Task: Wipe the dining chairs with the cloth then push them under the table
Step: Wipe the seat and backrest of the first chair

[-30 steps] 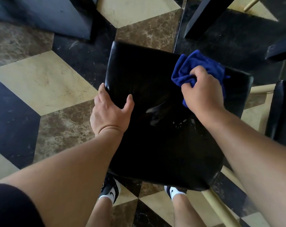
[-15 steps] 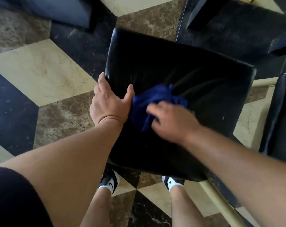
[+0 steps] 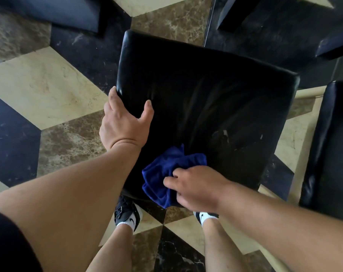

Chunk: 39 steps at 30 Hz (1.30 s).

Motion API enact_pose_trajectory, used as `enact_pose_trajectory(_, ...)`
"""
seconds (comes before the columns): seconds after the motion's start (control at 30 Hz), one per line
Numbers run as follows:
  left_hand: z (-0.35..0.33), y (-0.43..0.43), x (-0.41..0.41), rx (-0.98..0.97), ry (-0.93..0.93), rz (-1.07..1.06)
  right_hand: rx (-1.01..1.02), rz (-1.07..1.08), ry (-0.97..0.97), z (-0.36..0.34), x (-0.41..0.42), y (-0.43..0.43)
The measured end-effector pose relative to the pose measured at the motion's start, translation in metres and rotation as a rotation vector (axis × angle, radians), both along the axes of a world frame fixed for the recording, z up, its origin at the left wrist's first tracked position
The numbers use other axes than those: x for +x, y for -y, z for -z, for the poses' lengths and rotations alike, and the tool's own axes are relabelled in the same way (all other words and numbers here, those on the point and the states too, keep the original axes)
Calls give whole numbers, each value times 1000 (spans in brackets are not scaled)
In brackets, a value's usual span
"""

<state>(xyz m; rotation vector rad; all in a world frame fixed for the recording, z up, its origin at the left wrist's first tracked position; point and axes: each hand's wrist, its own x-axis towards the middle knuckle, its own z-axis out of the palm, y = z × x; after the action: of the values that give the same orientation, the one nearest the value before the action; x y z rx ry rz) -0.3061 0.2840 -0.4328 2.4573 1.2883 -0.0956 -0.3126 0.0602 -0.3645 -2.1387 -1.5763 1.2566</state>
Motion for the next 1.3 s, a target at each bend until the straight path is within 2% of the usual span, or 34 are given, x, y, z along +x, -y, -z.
enact_pose_trajectory(0.07, -1, -1, 1, -9, 1, -2, 10, 7, 66, 4, 32, -6)
enact_pose_trajectory(0.23, 1, -2, 0, -4, 8, 0, 51, 592, 384, 14, 153, -9)
enact_pose_trajectory(0.33, 2, -2, 0, 1, 7, -8, 36, 696, 445, 18, 163, -11)
enact_pose_trajectory(0.4, 1, -1, 0, -1, -3, -11, 76, 586, 417, 17, 122, -6)
enact_pose_trajectory(0.53, 0, 1, 1, -1, -10, -15, -34, 93, 48, -6, 12, 29)
enact_pose_trajectory(0.6, 0, 1, 2, 2, -9, -16, -68, -81, -51, -12, 2, 40)
enact_pose_trajectory(0.63, 0, 2, 2, 2, -5, -16, -58, -98, -36, -10, 13, 41)
enact_pose_trajectory(0.7, 0, 2, 2, 1, 4, -17, -20, 5, 109, -1, 50, 38)
enact_pose_trajectory(0.77, 1, 1, 2, 2, 10, -18, 23, 265, 292, 4, 101, 37)
enact_pose_trajectory(0.83, 1, 1, 2, 1, 13, -20, 10, 548, 377, 5, 150, 38)
enact_pose_trajectory(0.9, 1, 2, 2, 1, 10, -18, -17, 713, 415, 6, 170, 39)
enact_pose_trajectory(0.93, 0, 2, 2, 0, 10, -15, -30, 708, 428, 5, 164, 40)
enact_pose_trajectory(1.0, -1, 2, 2, -9, 14, -12, -36, 555, 396, 4, 123, 47)
enact_pose_trajectory(1.1, -3, 2, 2, -19, 3, -14, -137, 135, 104, -13, 42, 70)
enact_pose_trajectory(1.17, -3, 3, 3, -23, -4, -12, -214, -65, -62, -21, 22, 83)
enact_pose_trajectory(1.23, -3, 3, 3, -23, -2, -13, -217, -86, -67, -20, 35, 87)
enact_pose_trajectory(1.3, -3, 4, 3, -22, 4, -22, -164, 26, 71, -13, 70, 90)
